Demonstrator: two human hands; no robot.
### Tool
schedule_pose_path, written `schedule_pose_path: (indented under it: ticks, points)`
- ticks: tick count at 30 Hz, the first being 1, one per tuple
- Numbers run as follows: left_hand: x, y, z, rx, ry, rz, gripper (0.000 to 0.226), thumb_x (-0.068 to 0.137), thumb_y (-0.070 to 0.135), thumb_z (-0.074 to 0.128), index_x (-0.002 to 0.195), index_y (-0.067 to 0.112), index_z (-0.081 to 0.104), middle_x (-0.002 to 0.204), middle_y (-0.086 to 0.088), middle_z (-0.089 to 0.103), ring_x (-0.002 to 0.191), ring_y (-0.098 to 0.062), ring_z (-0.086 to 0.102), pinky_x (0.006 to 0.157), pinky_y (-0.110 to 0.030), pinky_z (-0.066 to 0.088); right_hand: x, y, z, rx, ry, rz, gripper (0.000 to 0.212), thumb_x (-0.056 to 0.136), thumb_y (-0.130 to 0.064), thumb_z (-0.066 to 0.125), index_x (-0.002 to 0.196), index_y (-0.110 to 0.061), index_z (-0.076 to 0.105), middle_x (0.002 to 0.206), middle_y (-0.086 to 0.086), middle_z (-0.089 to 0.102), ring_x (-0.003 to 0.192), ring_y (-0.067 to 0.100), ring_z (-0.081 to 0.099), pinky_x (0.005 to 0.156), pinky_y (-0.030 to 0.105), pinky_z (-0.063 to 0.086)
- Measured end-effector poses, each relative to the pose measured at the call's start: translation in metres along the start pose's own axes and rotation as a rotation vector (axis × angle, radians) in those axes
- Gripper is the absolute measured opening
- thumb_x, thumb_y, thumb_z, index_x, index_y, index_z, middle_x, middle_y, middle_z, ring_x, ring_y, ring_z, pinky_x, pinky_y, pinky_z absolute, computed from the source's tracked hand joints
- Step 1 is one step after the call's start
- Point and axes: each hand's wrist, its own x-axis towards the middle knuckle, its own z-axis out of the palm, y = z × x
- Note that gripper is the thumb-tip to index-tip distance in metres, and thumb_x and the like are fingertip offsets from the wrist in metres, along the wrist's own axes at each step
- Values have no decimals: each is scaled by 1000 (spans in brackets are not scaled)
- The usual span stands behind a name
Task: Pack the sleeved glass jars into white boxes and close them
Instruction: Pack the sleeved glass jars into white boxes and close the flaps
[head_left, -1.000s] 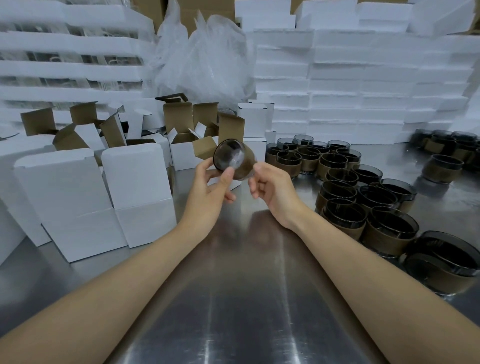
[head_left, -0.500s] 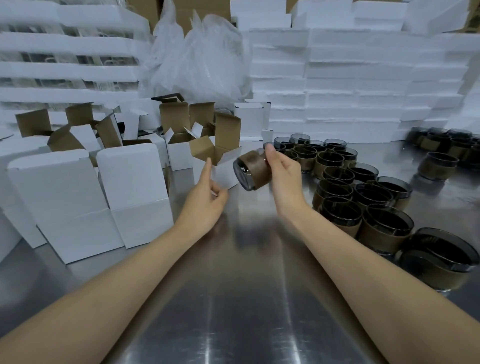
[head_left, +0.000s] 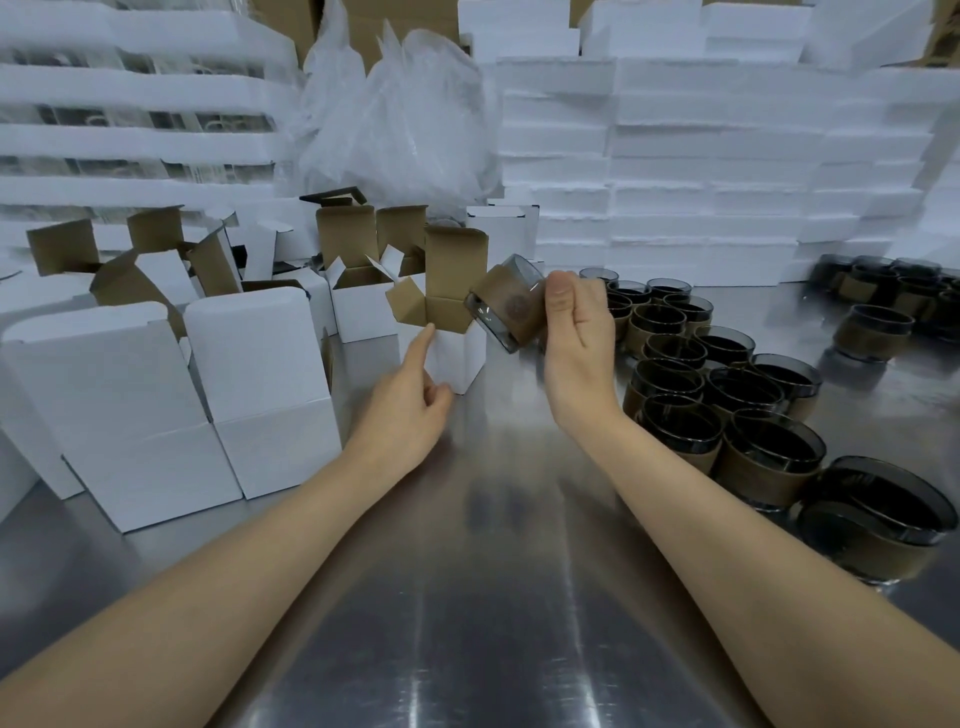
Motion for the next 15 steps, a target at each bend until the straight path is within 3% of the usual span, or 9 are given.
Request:
schedule_pose_path:
  ticks: [4,8,12,15]
  points:
    - [-3,7,1,125,50,104,49,94,22,51,140,31,36,73,10,54,66,-6,55,54,-15,37,2,-5,0,-1,-8,-52,35,101,-25,37,68,-37,45,74,-35,51,76,-1,40,71,11,33]
    - [-6,12,0,201,68,170,38,95,25,49,131,30,39,72,11,51,66,-5,53,53,-26,44,3,-9,-1,22,-10,-103,32,101,-22,39,73,-34,50,70,-19,50,78,6,44,72,17,35]
    - [-9,17,-1,210,101,198,28,96,28,49,123,26,44,72,12,50,65,-5,52,53,-25,40,1,-18,-1,-32,-53,-186,30,101,-19,41,78,-34,52,72,-19,51,81,5,44,73,17,35]
    - [-10,20,-2,229,123,210,21,96,29,51,117,25,48,71,15,48,63,-5,50,51,-17,34,-1,-22,-1,-98,-98,-226,24,100,-16,44,81,-21,58,75,-16,49,82,5,43,73,12,33]
